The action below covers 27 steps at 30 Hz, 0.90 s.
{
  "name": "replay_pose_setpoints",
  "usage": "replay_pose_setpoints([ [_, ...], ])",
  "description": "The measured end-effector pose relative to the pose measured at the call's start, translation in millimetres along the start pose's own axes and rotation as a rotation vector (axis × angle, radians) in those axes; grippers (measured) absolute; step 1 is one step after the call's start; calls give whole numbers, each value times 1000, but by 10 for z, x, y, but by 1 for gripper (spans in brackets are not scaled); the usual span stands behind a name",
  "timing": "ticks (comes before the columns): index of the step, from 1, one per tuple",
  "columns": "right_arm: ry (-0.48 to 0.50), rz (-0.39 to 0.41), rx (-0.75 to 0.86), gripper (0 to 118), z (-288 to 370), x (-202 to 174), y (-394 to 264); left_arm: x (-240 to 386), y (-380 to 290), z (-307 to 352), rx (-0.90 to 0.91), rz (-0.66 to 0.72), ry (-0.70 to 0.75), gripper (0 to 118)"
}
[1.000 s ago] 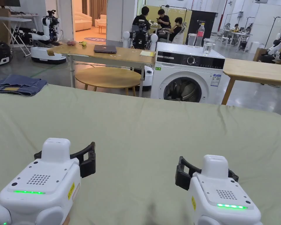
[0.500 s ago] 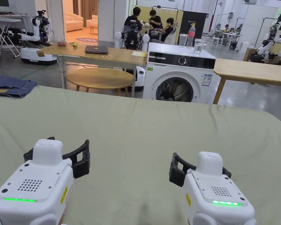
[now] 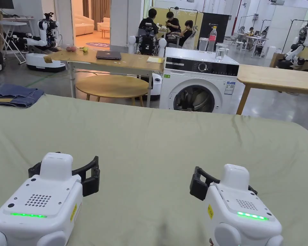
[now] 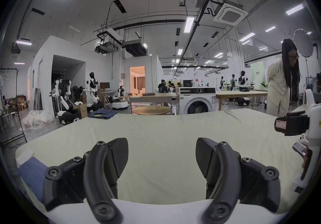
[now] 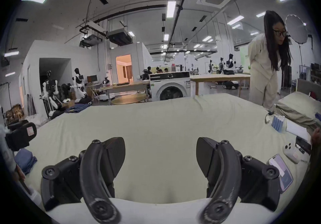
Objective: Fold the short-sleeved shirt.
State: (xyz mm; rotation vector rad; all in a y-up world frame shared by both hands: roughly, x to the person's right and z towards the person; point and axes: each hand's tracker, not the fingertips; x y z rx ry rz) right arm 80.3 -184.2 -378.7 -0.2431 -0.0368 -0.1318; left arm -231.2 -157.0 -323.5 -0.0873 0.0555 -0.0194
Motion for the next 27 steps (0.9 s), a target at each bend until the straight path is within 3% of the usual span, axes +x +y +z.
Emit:
replay_pose_setpoints([
  [4,-31,2,-12,86,-7,-13,21,-23,6,14,-2,20,-3,81],
  [27,8,18,-64,86,18,-143,7,-23,-3,71,6,22,27,81],
])
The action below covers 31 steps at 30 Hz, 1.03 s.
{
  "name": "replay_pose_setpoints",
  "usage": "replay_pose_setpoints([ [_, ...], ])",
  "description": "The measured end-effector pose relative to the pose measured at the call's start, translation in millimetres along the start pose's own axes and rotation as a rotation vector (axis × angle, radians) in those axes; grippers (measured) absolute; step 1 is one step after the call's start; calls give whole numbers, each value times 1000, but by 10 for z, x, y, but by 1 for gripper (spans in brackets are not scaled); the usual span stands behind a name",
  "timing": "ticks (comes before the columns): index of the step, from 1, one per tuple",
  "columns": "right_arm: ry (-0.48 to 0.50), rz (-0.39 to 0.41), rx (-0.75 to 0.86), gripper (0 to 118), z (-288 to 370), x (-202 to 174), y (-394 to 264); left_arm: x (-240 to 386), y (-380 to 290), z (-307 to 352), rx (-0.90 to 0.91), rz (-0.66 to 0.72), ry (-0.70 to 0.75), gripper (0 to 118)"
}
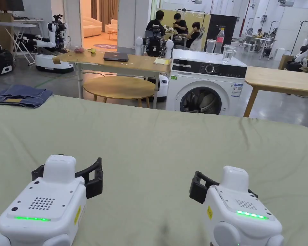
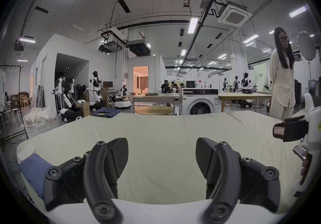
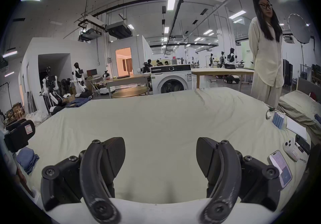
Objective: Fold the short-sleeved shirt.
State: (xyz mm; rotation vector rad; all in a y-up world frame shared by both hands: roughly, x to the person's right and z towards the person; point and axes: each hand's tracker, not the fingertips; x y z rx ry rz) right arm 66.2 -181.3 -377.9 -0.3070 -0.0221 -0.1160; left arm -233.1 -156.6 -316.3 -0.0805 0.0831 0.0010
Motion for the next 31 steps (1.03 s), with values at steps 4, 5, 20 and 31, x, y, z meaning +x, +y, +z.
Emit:
replay_pose_setpoints([
  [4,15,-2,-9,86,3,-6,8,-12,10,7,-7,3,-7,81],
  [5,18,-2,-8,86,4,-8,7,-13,12,8,-10,2,-10,81],
  [20,-13,75,22,86,43,-82,-35,-33,23,6,-19,-1,-3,81],
  [31,-70,97,43,86,36,-91,-11,-26,16,-7,-25,-11,-8,81],
])
